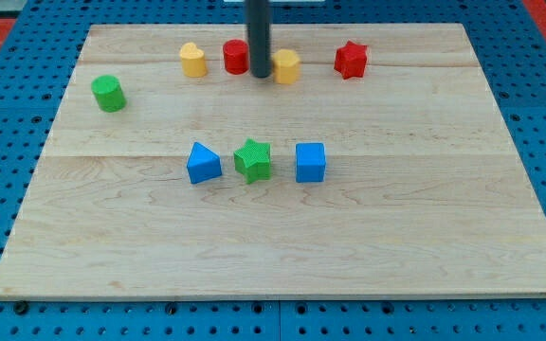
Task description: Slide the yellow hexagon towards the top center
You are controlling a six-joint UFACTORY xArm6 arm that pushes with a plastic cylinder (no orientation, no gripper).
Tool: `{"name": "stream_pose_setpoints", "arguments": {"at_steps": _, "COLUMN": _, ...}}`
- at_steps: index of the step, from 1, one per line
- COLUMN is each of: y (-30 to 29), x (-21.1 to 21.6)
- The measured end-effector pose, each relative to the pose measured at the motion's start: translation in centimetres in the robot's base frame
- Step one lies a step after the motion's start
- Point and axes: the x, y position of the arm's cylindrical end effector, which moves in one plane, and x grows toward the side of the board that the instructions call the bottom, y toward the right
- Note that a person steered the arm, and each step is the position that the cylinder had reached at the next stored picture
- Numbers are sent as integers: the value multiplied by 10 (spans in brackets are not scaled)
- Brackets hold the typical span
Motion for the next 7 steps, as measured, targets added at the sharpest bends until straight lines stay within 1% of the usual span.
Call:
{"name": "stream_pose_setpoints", "arguments": {"at_steps": 1, "y": 8, "x": 4}}
{"name": "stream_pose_setpoints", "arguments": {"at_steps": 2, "y": -14, "x": 26}}
{"name": "stream_pose_setpoints", "arguments": {"at_steps": 3, "y": 30, "x": 38}}
{"name": "stream_pose_setpoints", "arguments": {"at_steps": 4, "y": 45, "x": 18}}
{"name": "stream_pose_setpoints", "arguments": {"at_steps": 5, "y": 45, "x": 5}}
{"name": "stream_pose_setpoints", "arguments": {"at_steps": 6, "y": 60, "x": 21}}
{"name": "stream_pose_setpoints", "arguments": {"at_steps": 7, "y": 88, "x": 19}}
